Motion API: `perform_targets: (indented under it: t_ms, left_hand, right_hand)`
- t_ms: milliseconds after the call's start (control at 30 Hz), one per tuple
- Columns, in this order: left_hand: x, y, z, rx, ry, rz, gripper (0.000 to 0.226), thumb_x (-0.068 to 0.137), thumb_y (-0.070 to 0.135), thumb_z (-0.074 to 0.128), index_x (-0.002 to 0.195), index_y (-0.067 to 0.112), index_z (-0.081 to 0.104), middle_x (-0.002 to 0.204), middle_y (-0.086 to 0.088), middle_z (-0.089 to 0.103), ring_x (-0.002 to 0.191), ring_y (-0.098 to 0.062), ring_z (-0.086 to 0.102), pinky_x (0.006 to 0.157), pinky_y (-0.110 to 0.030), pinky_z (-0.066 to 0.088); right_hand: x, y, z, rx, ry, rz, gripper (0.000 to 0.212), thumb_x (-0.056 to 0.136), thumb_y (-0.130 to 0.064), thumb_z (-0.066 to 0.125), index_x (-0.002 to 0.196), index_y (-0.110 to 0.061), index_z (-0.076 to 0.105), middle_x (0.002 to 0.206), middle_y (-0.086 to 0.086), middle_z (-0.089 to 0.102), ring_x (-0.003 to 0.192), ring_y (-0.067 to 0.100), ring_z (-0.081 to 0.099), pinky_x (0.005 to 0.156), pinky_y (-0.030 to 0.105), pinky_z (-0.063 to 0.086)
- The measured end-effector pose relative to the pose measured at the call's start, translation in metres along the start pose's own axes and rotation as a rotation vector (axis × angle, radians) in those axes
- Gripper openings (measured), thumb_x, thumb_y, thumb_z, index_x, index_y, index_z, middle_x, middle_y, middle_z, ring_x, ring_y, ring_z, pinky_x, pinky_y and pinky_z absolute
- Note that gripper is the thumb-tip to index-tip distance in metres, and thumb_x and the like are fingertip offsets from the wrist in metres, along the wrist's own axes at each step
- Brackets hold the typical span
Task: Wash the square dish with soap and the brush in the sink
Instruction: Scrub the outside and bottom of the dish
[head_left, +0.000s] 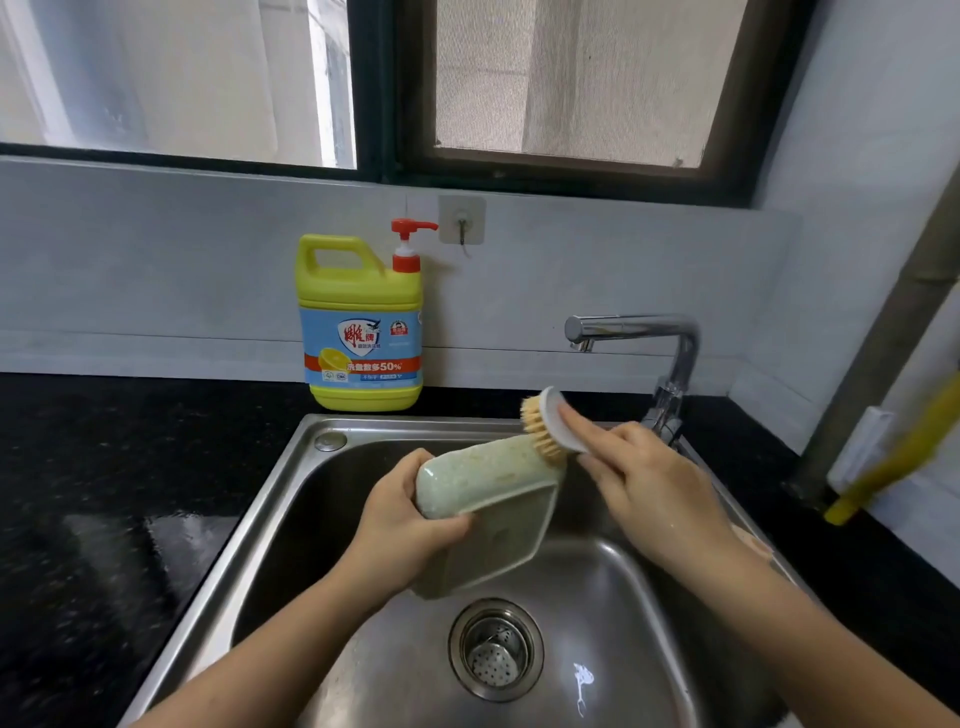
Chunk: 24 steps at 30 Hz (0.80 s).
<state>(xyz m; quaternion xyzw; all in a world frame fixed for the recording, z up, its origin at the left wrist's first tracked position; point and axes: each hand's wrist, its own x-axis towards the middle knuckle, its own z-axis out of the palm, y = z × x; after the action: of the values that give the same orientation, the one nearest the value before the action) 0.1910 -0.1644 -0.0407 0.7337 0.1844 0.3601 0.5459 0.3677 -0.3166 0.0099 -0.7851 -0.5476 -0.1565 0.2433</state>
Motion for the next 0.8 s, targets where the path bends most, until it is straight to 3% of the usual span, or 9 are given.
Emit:
perform_targets:
  t_ms: [167, 267, 333, 433, 500, 600, 667, 800]
  left_hand:
    - [-0.001, 0.0, 0.002, -0.047, -0.006, 0.009, 0.037, 0.05, 0.025, 0.078, 0.081, 0.026, 0.058, 0.082, 0.01, 0.067, 0.079, -0.006, 0.065, 0.062, -0.023, 0.053]
    - [-0.002, 0.001, 0.004, -0.013, -0.015, 0.044, 0.039, 0.05, 0.031, 0.076, 0.084, 0.023, 0.058, 0.084, 0.01, 0.067, 0.08, -0.007, 0.065, 0.062, -0.023, 0.054]
    - [-0.002, 0.002, 0.004, 0.011, -0.006, 0.076, 0.04, 0.05, 0.032, 0.075, 0.084, 0.021, 0.058, 0.082, 0.011, 0.068, 0.076, -0.005, 0.064, 0.061, -0.02, 0.052]
    - [-0.002, 0.005, 0.004, 0.065, -0.006, 0.11, 0.043, 0.052, 0.031, 0.081, 0.086, 0.019, 0.058, 0.083, 0.015, 0.068, 0.073, -0.002, 0.064, 0.06, -0.014, 0.05]
    - [-0.002, 0.004, 0.002, 0.061, 0.011, 0.082, 0.041, 0.055, 0.017, 0.085, 0.085, 0.018, 0.058, 0.082, 0.013, 0.068, 0.074, -0.004, 0.064, 0.061, -0.017, 0.052]
    - [-0.001, 0.002, 0.0, 0.053, 0.061, 0.027, 0.036, 0.055, 0.019, 0.079, 0.085, 0.021, 0.058, 0.083, 0.006, 0.067, 0.078, -0.005, 0.063, 0.063, -0.023, 0.054]
    - [0.0, 0.003, -0.001, 0.064, 0.069, 0.019, 0.036, 0.061, 0.012, 0.08, 0.086, 0.023, 0.057, 0.086, 0.003, 0.065, 0.082, -0.008, 0.063, 0.063, -0.025, 0.054]
    - [0.0, 0.003, -0.001, 0.063, 0.057, 0.014, 0.036, 0.064, 0.005, 0.08, 0.087, 0.022, 0.058, 0.088, 0.002, 0.064, 0.084, -0.01, 0.063, 0.063, -0.025, 0.054]
  right_hand:
    - [-0.014, -0.002, 0.011, -0.235, 0.186, 0.003, 0.06, 0.08, -0.021, 0.072, 0.134, -0.036, 0.05, 0.064, -0.002, 0.047, 0.052, 0.018, 0.045, 0.038, 0.03, 0.035]
    - [-0.024, -0.025, 0.02, -0.261, 0.227, -0.13, 0.067, 0.069, -0.018, 0.081, 0.131, -0.027, 0.055, 0.062, 0.0, 0.048, 0.05, 0.019, 0.047, 0.035, 0.03, 0.035]
    - [-0.032, -0.043, 0.027, -0.285, 0.252, -0.255, 0.064, 0.072, -0.018, 0.076, 0.131, -0.027, 0.054, 0.064, 0.0, 0.049, 0.051, 0.02, 0.047, 0.036, 0.032, 0.038]
    - [-0.042, -0.059, 0.034, -0.302, 0.254, -0.352, 0.057, 0.078, -0.016, 0.052, 0.133, -0.03, 0.053, 0.063, -0.001, 0.046, 0.051, 0.02, 0.045, 0.038, 0.032, 0.035]
    - [-0.039, -0.053, 0.034, -0.283, 0.25, -0.318, 0.061, 0.075, -0.015, 0.051, 0.134, -0.03, 0.049, 0.063, -0.001, 0.046, 0.051, 0.02, 0.045, 0.037, 0.032, 0.036]
    - [-0.03, -0.023, 0.032, -0.23, 0.208, -0.127, 0.069, 0.068, -0.007, 0.074, 0.131, -0.027, 0.055, 0.061, -0.001, 0.044, 0.048, 0.02, 0.045, 0.034, 0.031, 0.035]
    - [-0.026, -0.01, 0.029, -0.188, 0.14, 0.012, 0.069, 0.068, -0.012, 0.08, 0.131, -0.028, 0.055, 0.06, -0.002, 0.041, 0.047, 0.018, 0.042, 0.034, 0.03, 0.031]
    - [-0.023, -0.003, 0.024, -0.165, 0.044, 0.147, 0.054, 0.095, -0.034, 0.05, 0.143, -0.044, 0.029, 0.074, -0.003, 0.043, 0.064, 0.016, 0.043, 0.051, 0.031, 0.036]
